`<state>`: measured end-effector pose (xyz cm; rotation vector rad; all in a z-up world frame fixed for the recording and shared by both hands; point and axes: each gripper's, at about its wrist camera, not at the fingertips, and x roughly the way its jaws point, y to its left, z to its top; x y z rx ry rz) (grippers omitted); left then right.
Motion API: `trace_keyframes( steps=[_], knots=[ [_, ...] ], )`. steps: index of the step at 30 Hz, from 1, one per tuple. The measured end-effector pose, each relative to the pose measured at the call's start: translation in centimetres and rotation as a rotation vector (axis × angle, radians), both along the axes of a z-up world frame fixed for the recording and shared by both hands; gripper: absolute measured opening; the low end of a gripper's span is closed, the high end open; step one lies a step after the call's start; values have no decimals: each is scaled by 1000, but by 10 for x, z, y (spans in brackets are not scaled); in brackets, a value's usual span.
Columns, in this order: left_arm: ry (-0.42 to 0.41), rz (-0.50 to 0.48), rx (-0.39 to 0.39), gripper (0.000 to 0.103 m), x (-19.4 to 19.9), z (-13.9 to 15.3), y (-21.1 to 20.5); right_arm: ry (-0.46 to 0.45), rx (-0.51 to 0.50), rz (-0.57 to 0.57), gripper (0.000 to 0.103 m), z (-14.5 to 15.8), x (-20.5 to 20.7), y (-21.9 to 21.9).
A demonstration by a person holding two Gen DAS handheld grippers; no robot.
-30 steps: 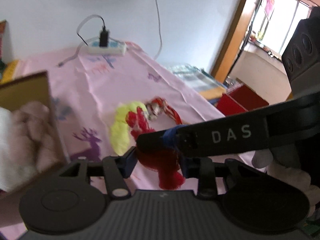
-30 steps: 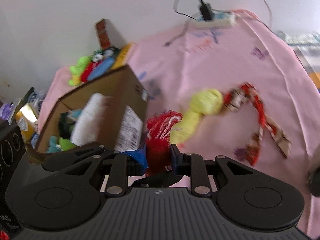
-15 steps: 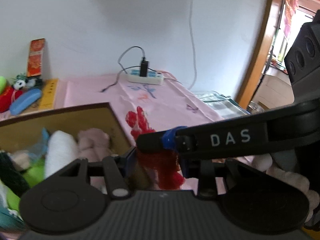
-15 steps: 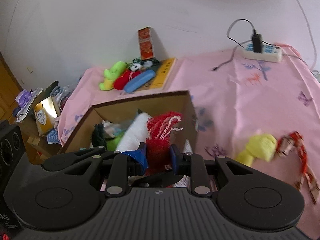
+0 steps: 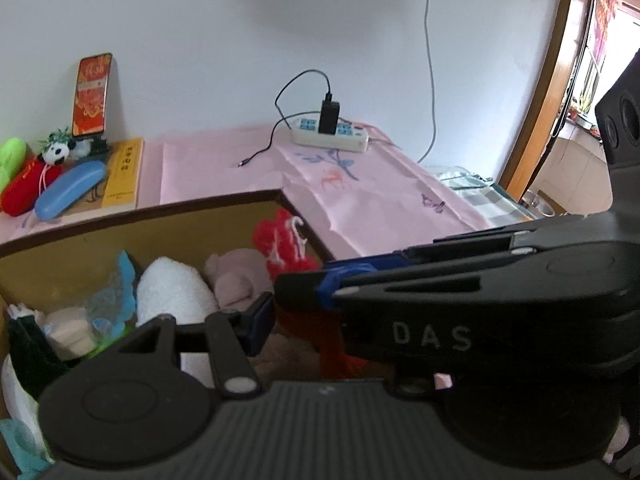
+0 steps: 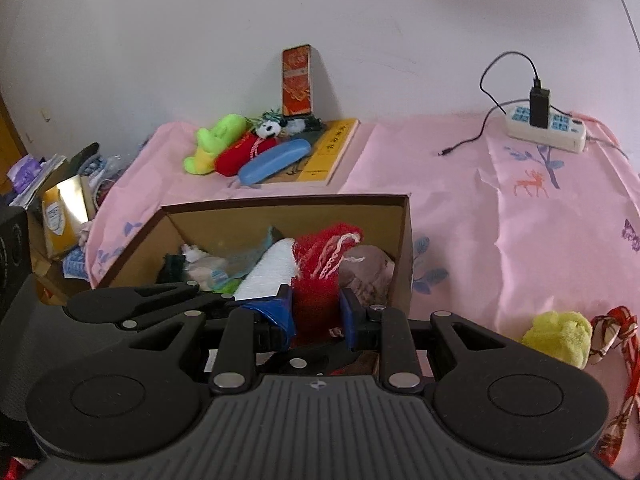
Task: Organize soft objects
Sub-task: 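Carry the red tassel item over the cardboard box and lower it in, then open both grippers and withdraw them from the box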
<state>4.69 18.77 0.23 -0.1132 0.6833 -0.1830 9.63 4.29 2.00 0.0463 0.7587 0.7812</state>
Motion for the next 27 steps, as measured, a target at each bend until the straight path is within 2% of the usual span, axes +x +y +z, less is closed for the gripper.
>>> trace_keyframes(
  steps=[12,15,20,27],
  knots=[
    [81,9,7,37,20,-24,6,-18,-59,-32,9,-15,9,9],
    [79,11,1,46,20,-23,5,-18,-47,-39,10,-16,10,9],
    [84,27,16,47,20,-24,3,-2,-16,-51,10,-17,10,5],
    [101,84,34,47,15,-20,2,-23,-12,-63,10,-11,1,-1]
  ],
)
